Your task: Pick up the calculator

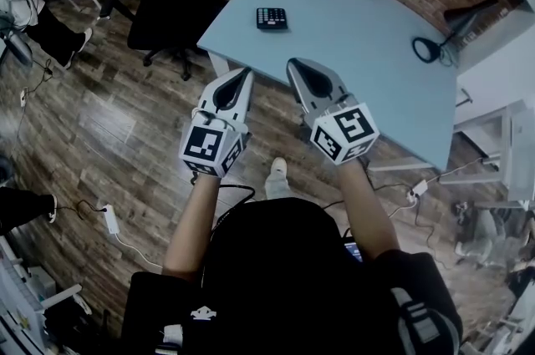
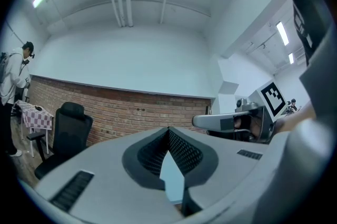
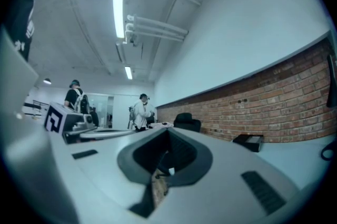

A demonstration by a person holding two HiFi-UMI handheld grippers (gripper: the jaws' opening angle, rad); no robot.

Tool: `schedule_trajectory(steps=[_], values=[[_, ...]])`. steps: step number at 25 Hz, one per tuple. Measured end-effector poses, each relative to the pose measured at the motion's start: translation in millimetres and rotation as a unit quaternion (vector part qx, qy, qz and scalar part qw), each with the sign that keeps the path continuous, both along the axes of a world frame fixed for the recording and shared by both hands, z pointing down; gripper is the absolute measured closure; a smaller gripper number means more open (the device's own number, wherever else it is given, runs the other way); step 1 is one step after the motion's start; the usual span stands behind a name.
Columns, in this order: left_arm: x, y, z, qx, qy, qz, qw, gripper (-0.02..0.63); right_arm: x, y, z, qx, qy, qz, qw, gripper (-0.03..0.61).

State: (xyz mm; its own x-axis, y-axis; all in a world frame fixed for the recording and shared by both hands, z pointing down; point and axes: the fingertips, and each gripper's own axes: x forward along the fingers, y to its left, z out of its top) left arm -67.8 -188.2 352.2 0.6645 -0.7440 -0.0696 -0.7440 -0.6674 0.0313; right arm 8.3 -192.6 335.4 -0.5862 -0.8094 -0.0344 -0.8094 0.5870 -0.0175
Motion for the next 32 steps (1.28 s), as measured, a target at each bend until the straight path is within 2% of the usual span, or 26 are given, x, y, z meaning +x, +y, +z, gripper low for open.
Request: schedule_trajectory(steps=[6,12,17,27,32], values=[[6.3,-30.5,3.6,-0.001,0.005,-0.009,0.9999,0.611,6.5,-30.3,4.4,-0.005,0.007,-0.007,1.000,0.575],[10.4,-56.8,17.4,-0.018,0.006,-0.015,0.9997,0.611,7.2,-60.1,10.0,-0.012,0.011,-0.016,1.000,0.575],[12.1,-78.4,14.8,-0.006,0.010,-0.023,0.9997,0.611,8.2,-82.3,12.7,-0.014,0.013,-0.023,1.000,0.575],[20.7,-104.2,16.5,-0.011,0.012,-0.037,0.9992,0.611,13.4,-111.4,14.4,-0.014,0.010,-0.040,0.999,0.575],[27.6,-115.4,20.0,-0.008,-0.002,-0.047,0.9989,0.611,22.3,-125.7,17.0,-0.015,0.006,-0.049,0.999,0.575]])
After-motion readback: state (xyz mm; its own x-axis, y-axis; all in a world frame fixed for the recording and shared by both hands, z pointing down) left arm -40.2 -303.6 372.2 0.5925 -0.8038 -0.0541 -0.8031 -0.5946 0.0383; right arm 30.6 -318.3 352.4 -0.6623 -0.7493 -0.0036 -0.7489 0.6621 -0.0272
